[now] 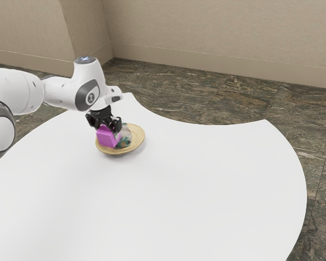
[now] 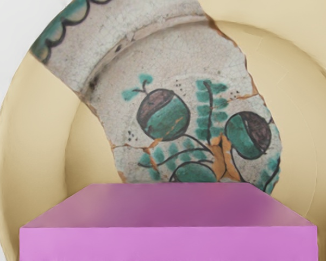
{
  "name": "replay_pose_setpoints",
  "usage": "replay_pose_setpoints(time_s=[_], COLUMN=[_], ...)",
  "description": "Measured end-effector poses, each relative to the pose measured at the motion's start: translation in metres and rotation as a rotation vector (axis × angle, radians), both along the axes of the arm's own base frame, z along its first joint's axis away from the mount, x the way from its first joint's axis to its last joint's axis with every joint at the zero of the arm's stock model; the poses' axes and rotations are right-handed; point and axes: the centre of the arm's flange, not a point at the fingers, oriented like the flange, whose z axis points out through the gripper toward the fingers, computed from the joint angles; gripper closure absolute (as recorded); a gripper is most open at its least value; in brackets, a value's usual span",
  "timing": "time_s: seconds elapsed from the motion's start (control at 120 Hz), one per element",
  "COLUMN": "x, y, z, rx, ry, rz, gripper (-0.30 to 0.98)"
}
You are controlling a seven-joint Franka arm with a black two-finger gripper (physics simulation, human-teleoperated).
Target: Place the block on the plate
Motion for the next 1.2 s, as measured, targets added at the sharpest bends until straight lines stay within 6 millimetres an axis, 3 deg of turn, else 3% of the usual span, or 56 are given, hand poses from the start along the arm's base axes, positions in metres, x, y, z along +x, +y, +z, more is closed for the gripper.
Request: replay_pose_setpoints(time_s=[0.125, 0.233, 0.367, 0.483, 0.675, 0.833, 0.983, 1.2], x=[0.018, 0.024, 0.023, 0.012, -0.027, -0.066, -0.098, -0.112], y=[0.017, 0.016, 0.013, 0.002, -0.03, -0.077, -0.101, -0.102], z=[-0.007, -0.012, -0.004, 0.03, 0.074, 0.139, 0.2, 0.261], rx=[0.0, -0.004, -0.01, -0.002, 0.012, 0.067, 0.035, -0.016], ry=[-0.027, -0.032, -0.039, -0.059, -0.049, -0.039, -0.012, 0.032], rz=[0.027, 0.031, 0.033, 0.023, -0.013, -0.066, -0.1, -0.134], gripper=[0.26, 0.24, 0.14, 0.08, 0.03, 0.02, 0.01, 0.0])
